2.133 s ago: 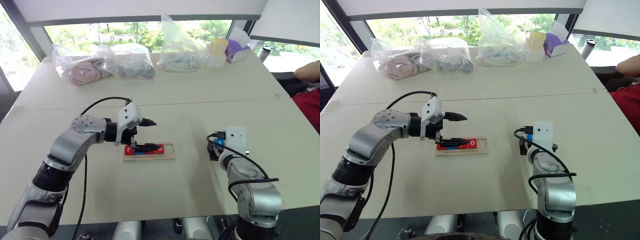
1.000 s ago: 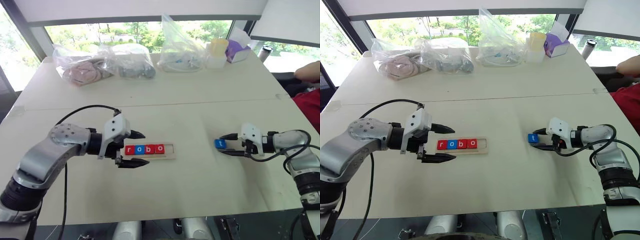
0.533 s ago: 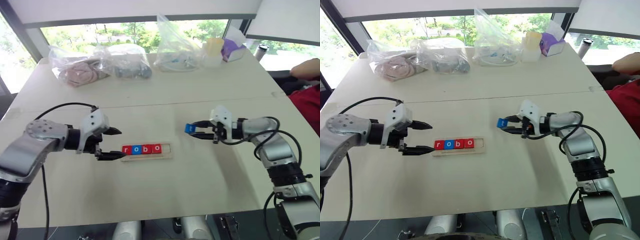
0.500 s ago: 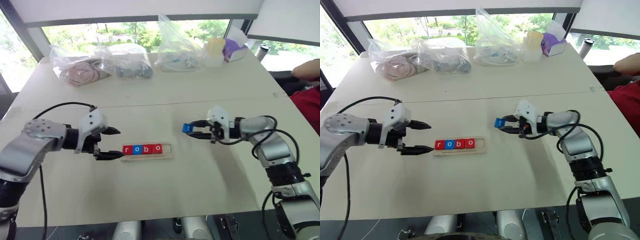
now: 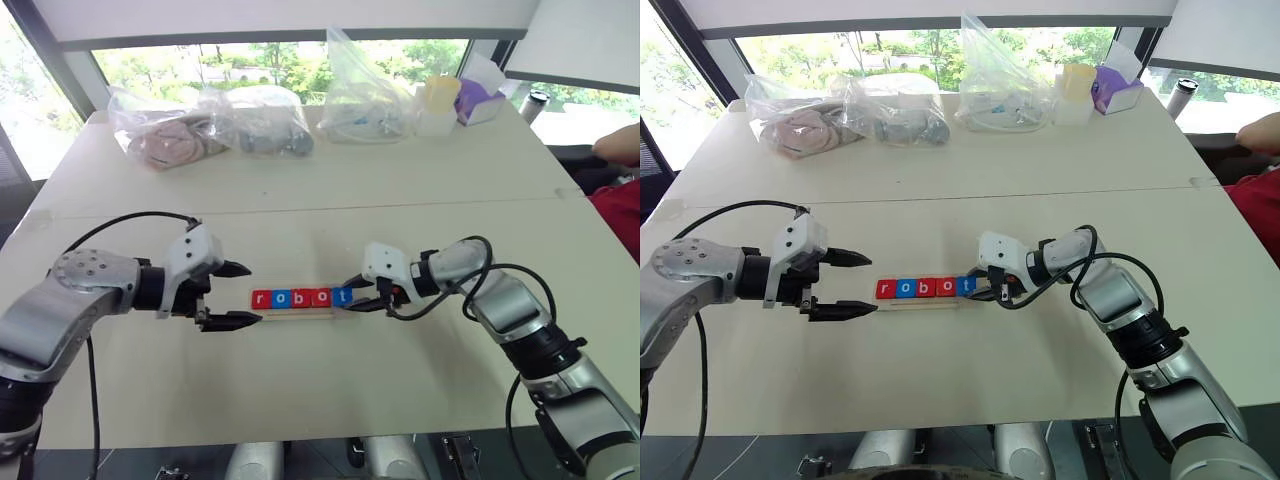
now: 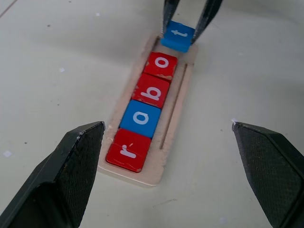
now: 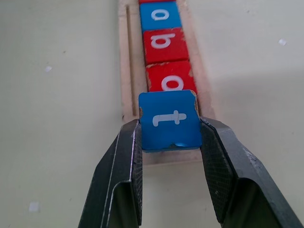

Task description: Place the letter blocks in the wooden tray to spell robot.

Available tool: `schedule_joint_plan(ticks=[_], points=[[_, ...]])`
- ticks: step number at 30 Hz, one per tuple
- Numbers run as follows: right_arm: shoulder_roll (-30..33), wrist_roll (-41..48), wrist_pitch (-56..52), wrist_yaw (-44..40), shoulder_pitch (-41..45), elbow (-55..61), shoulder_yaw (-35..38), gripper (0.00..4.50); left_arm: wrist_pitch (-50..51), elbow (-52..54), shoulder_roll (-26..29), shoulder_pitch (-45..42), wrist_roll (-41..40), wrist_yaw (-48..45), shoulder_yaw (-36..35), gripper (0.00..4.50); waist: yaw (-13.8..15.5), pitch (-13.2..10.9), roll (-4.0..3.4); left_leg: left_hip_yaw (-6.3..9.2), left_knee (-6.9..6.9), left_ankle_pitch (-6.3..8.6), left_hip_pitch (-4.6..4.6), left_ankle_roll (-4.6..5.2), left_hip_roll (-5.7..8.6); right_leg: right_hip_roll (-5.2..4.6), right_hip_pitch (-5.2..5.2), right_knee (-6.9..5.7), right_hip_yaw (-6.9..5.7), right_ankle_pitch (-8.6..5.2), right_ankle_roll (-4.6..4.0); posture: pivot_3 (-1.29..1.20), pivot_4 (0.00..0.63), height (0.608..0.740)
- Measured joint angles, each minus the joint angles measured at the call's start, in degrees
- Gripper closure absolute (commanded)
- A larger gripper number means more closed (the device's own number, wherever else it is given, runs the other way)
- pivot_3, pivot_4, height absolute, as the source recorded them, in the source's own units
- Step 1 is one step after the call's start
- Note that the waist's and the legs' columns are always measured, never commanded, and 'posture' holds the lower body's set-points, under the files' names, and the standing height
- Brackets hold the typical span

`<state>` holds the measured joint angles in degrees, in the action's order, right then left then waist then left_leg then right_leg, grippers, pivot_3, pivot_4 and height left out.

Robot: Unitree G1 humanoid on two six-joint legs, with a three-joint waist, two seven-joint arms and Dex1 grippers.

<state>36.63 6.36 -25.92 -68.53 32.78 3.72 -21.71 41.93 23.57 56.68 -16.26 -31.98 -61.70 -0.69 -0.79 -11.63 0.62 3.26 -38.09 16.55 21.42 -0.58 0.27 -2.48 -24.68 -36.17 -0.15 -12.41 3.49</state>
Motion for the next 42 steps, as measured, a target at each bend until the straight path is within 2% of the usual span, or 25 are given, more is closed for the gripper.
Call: schedule_joint_plan(ticks=[11,31,33,34,38,42], points=[[-1.0,-3.0,1.5,1.0,0.3,-1.5,-1.5,3.36,0.2,-0.1,-2.3,-0.5,0.2,2.0,0.0,0.0,0.0,0.0,0.0,-0.02,0.0,0.0,0.0,0.0,0.0,0.0,0.0,0.0,0.0,0.01,0.0,0.0,0.15,0.74],[-3.6,-3.9,0.2,2.5,1.5,-2.8,-2.2,3.36,0.0,0.8,-1.4,-0.4,0.6,0.9,1.2,0.0,-0.1,0.0,0.0,-0.02,0.0,0.0,0.0,0.0,0.0,0.0,0.0,0.0,0.01,0.01,0.0,0.0,0.15,0.74],[-3.7,-3.8,-0.1,2.5,1.5,-2.8,-2.2,2.32,-0.3,0.7,-1.4,-0.4,1.0,0.9,1.4,0.0,-0.1,0.0,0.01,-0.02,0.0,0.0,0.0,0.0,0.0,0.0,0.0,0.0,0.01,0.01,0.0,0.0,0.15,0.74],[-3.9,-3.8,-0.3,2.6,1.5,-2.8,-2.2,2.0,-0.4,0.5,-1.4,-0.4,1.4,0.9,1.6,0.0,-0.1,0.0,0.01,-0.03,0.0,0.0,0.0,0.0,0.0,0.0,0.0,0.0,0.01,0.01,-0.01,0.0,0.15,0.74],[-4.8,-3.7,-1.5,3.7,1.5,-2.6,-2.1,0.03,-0.9,0.0,-1.6,-0.4,1.6,0.9,1.6,0.0,-0.1,0.0,0.01,-0.02,0.0,0.0,0.0,0.0,0.0,0.0,0.0,0.0,0.01,0.01,0.0,0.0,0.15,0.74],[-5.7,-3.1,-2.7,4.8,1.6,-2.6,-1.9,0.03,-1.0,-0.1,-1.6,-0.4,1.8,0.9,1.6,0.0,-0.1,0.0,0.01,-0.02,0.0,0.0,0.0,0.0,0.0,-0.01,0.0,0.0,0.01,0.02,0.01,0.0,0.15,0.74]])
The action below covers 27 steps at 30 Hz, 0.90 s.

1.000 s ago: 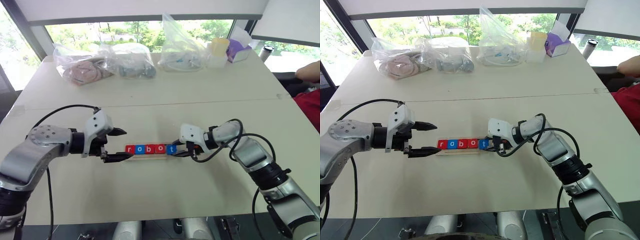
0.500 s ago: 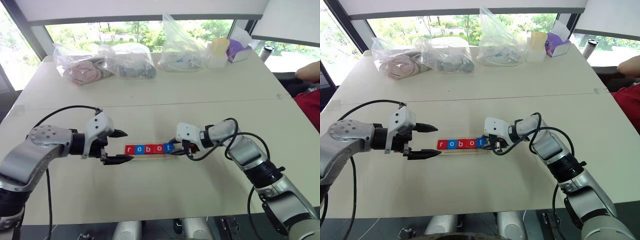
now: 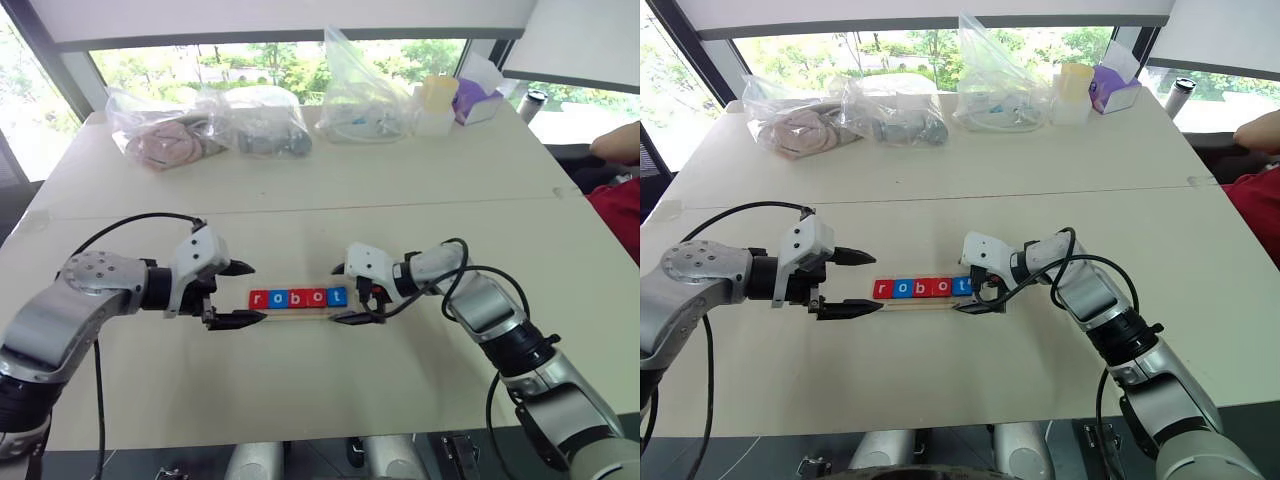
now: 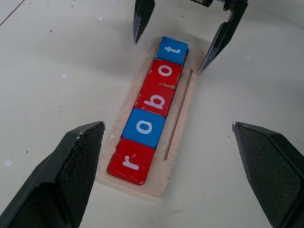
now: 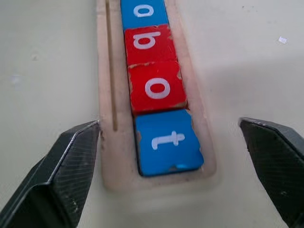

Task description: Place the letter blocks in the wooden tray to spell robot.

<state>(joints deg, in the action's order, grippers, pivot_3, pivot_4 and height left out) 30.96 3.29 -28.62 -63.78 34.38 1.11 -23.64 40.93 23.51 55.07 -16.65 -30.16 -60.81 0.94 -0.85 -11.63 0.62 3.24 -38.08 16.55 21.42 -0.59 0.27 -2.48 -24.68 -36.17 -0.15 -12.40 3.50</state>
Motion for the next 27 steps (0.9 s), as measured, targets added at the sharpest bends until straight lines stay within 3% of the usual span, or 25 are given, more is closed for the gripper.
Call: schedule_joint_plan(ticks=[10,27], points=[[3.4,2.4,-2.5,4.1,0.7,2.7,8.4,0.03,-0.1,0.0,-0.1,0.6,0.2,0.0,-0.1,0.0,0.1,0.0,0.0,-0.01,0.0,0.0,0.02,0.0,0.02,-0.04,0.0,0.04,0.0,-0.01,-0.01,0.0,0.15,0.74],[4.6,-0.5,0.2,7.8,-5.0,5.5,5.9,0.03,0.0,-0.8,-0.3,0.1,0.1,-0.3,0.0,0.0,0.0,0.0,0.0,-0.03,0.0,0.0,0.0,0.0,0.0,-0.01,0.0,0.0,0.0,-0.01,-0.01,0.0,0.15,0.74]])
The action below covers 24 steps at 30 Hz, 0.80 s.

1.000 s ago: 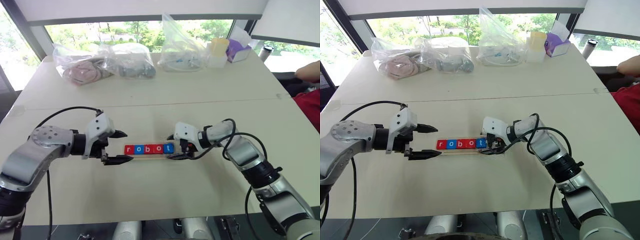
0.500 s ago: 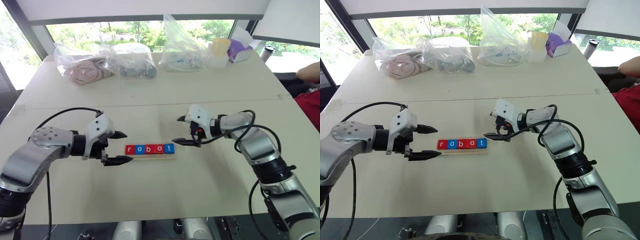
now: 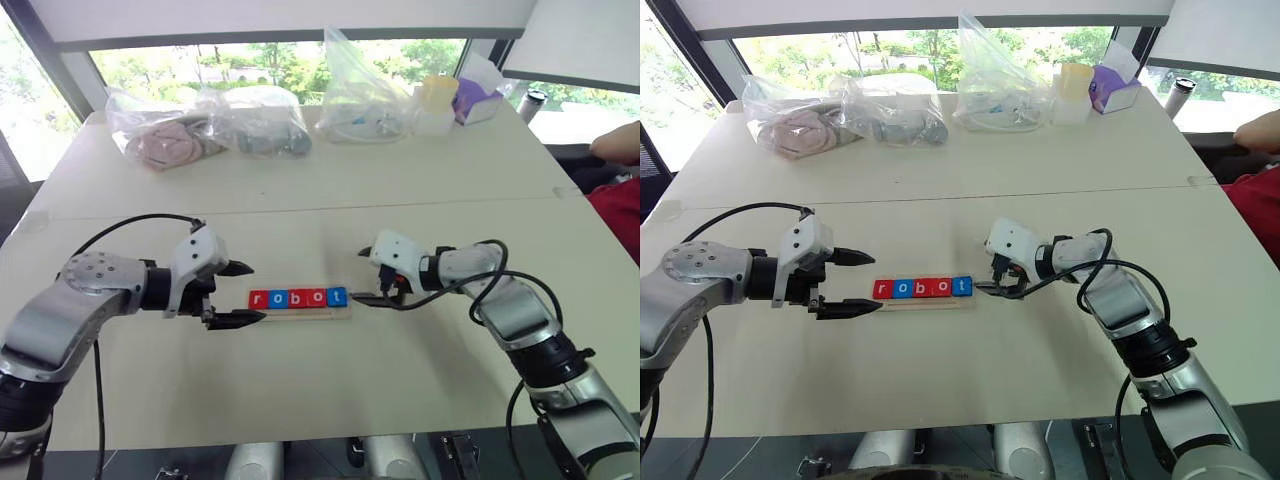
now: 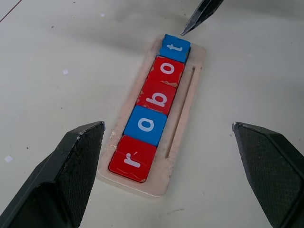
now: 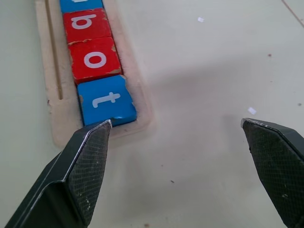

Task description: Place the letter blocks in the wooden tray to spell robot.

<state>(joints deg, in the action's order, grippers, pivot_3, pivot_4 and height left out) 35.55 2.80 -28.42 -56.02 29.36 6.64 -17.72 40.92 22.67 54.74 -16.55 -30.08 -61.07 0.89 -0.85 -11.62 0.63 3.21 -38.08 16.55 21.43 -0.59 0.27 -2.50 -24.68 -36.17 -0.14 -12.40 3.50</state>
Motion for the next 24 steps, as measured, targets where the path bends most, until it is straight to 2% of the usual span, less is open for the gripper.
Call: schedule_joint_plan(ticks=[17,24], points=[[-3.0,-0.2,-0.1,1.2,0.3,-1.3,-0.2,0.03,0.3,0.4,0.0,0.0,-0.5,0.5,0.0,0.0,0.0,0.0,0.0,0.0,0.0,0.0,0.0,0.0,0.0,0.01,0.0,0.0,0.0,0.0,0.0,0.0,0.15,0.74],[-1.7,0.4,-2.1,1.8,0.2,-0.5,1.6,0.03,0.3,0.5,0.0,0.3,-0.6,0.6,-0.1,0.0,0.0,0.0,0.0,0.0,0.0,0.0,0.0,0.0,0.0,0.0,0.0,0.0,0.0,0.0,-0.01,0.0,0.15,0.74]])
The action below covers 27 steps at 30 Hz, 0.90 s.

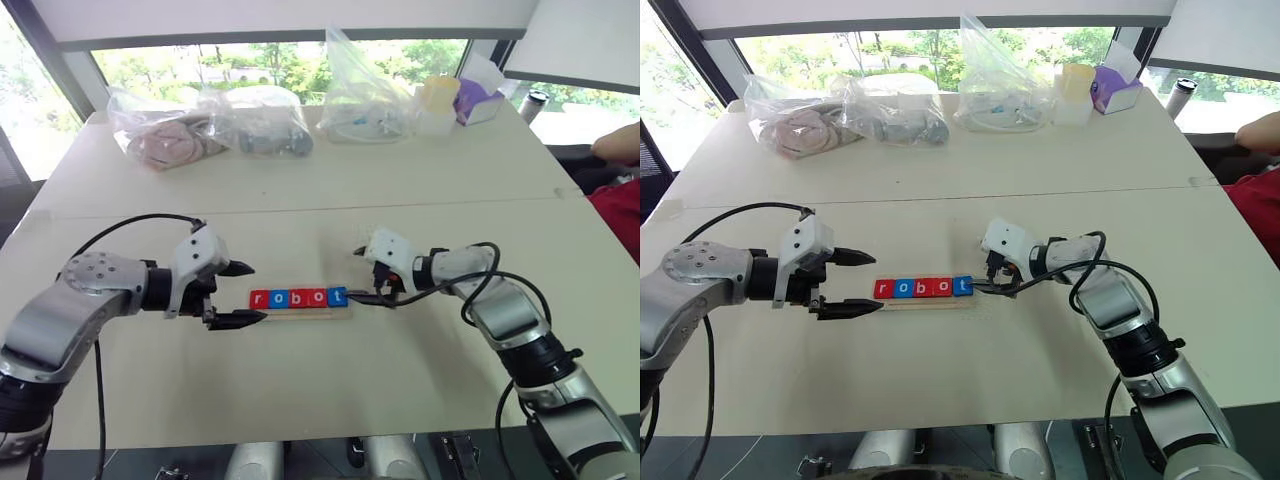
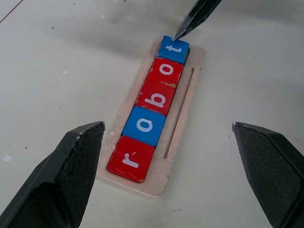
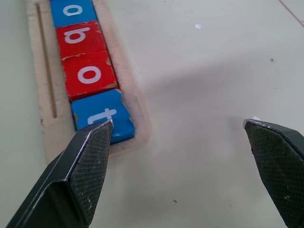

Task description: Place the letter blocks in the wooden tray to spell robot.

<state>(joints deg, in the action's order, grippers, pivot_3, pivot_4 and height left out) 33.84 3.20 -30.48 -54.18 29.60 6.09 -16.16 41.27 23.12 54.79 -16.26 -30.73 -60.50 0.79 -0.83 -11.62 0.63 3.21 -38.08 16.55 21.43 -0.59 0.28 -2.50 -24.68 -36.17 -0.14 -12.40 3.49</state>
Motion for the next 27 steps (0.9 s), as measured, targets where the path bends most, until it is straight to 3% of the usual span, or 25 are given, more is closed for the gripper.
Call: schedule_joint_plan(ticks=[27], points=[[-0.5,0.3,-1.0,1.7,-2.4,1.9,-0.7,0.03,0.8,0.5,0.3,0.9,-1.1,0.9,-0.9,0.0,-0.1,0.0,0.0,0.0,0.0,0.0,-0.01,0.0,-0.01,0.01,0.0,0.0,0.0,-0.01,-0.01,0.0,0.15,0.74]])
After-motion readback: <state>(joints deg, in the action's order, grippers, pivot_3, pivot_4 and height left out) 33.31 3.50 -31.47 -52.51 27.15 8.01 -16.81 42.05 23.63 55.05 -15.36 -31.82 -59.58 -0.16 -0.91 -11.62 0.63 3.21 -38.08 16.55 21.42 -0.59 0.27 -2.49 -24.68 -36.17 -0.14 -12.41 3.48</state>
